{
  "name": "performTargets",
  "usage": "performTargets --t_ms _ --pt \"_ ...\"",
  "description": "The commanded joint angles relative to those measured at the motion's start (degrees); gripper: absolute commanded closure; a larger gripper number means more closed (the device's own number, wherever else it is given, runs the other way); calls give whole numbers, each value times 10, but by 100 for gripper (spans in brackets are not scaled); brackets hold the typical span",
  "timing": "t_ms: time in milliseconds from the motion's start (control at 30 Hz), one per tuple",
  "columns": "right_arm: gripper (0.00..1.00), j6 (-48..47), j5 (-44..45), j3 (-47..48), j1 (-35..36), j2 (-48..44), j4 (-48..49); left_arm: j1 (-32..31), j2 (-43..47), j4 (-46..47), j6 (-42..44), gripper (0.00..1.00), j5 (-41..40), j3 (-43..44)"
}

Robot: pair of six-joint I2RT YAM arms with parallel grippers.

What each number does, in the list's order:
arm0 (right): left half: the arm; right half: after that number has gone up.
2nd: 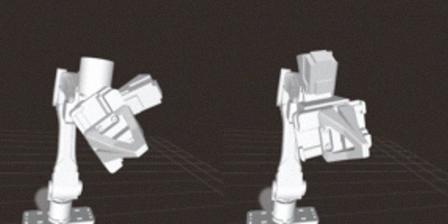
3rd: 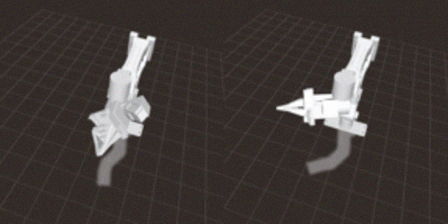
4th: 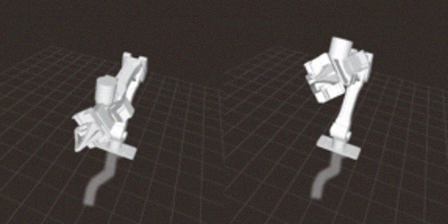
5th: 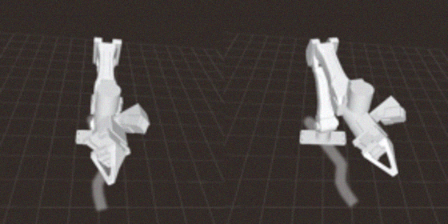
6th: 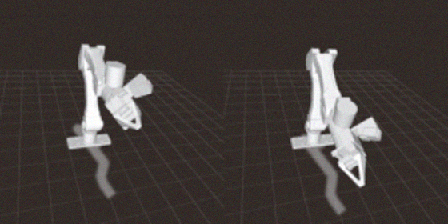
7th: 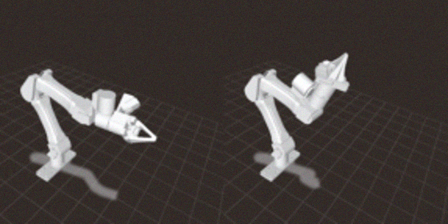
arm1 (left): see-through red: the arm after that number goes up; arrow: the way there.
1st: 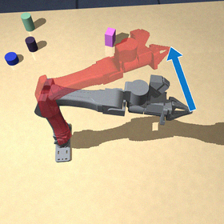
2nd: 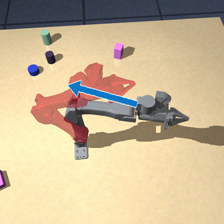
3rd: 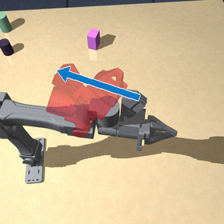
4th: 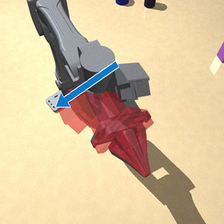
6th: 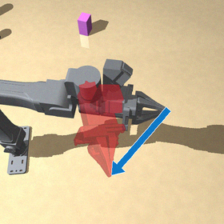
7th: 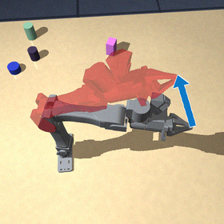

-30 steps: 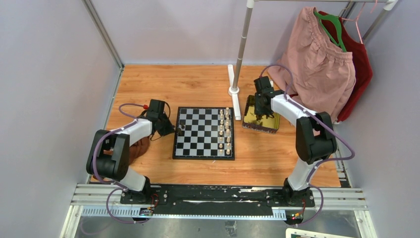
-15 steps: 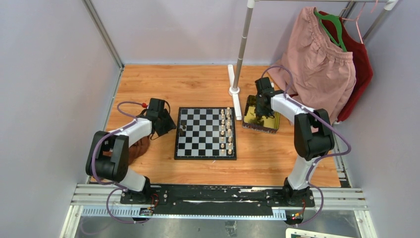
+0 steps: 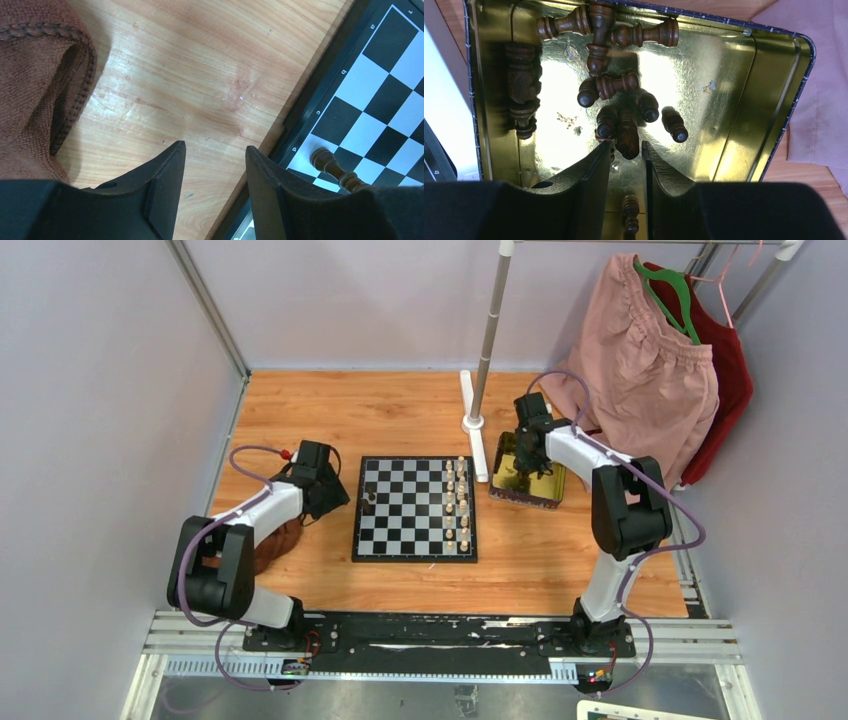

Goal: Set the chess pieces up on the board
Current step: Pick up the chess piece from the storage box.

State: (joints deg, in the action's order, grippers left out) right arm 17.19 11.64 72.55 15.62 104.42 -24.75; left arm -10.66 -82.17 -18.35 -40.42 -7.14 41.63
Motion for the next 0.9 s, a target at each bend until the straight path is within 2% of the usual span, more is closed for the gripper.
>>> performTargets --t_ms 0,167,300,467,867 --pt "67 3 -6 22 -10 13 -3 -2 23 -12 11 47 -23 -11" --pt "73 1 -5 23 -10 15 -3 -2 32 -16 15 47 -27 -15" --pt "88 2 -2 18 -10 8 -3 -1 39 -19 17 47 -31 -18" --pt "100 0 6 14 -10 -9 -5 -1 44 -22 19 48 -31 -20" --pt "100 -7 19 25 -5 -52 -8 -1 81 -33 18 48 -28 -23"
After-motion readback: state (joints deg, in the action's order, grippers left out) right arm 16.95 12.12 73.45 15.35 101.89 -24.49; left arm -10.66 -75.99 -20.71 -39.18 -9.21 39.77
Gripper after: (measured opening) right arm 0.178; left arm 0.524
